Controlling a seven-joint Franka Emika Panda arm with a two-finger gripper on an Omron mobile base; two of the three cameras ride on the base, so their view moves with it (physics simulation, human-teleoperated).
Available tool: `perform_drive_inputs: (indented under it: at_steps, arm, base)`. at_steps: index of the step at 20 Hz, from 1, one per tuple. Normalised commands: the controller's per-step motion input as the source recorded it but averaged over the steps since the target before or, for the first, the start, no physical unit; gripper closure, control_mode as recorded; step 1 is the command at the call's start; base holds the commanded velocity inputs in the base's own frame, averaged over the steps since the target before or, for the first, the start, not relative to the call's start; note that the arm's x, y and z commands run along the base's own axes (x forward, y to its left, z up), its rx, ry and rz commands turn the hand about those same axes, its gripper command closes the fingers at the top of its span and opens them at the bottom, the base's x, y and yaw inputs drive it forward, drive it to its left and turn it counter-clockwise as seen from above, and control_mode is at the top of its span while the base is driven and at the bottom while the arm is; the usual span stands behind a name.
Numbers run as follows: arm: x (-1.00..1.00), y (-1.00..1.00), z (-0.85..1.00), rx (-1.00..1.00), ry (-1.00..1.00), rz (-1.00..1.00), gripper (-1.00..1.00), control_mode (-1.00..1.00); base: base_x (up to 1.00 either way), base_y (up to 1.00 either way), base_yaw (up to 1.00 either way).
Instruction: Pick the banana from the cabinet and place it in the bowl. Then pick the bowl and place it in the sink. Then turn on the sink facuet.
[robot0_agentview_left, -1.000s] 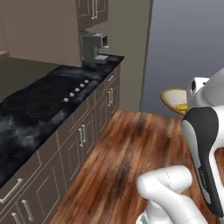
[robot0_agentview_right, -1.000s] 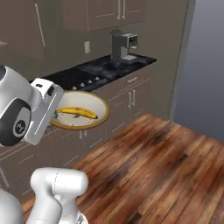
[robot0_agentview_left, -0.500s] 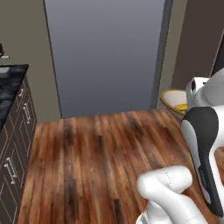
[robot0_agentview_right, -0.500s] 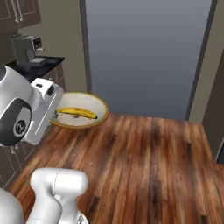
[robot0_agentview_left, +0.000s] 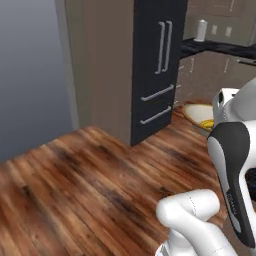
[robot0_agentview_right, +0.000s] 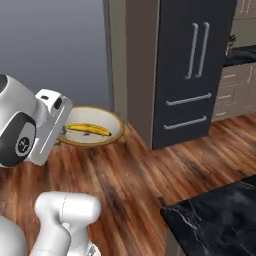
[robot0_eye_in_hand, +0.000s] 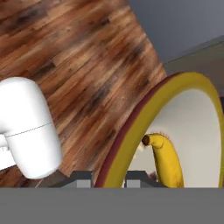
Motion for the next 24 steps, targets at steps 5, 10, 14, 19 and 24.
perform_drive_inputs:
  at_steps: [5, 10, 14, 19, 24]
  arm:
    - [0.00, 0.00, 0.00, 0.00, 0.00, 0.00, 1.00, 1.00]
    - [0.00, 0.00, 0.00, 0.00, 0.00, 0.00, 1.00, 1.00]
    - [0.00, 0.00, 0.00, 0.00, 0.00, 0.00, 1.00, 1.00]
    - [0.00, 0.00, 0.00, 0.00, 0.00, 0.00, 1.00, 1.00]
    - [0.00, 0.00, 0.00, 0.00, 0.00, 0.00, 1.00, 1.00]
  base:
    - [0.00, 0.00, -0.85]
    - [0.00, 0.10, -0.75]
    - [0.00, 0.28, -0.64]
    - [0.00, 0.33, -0.58]
    - [0.00, 0.38, -0.49]
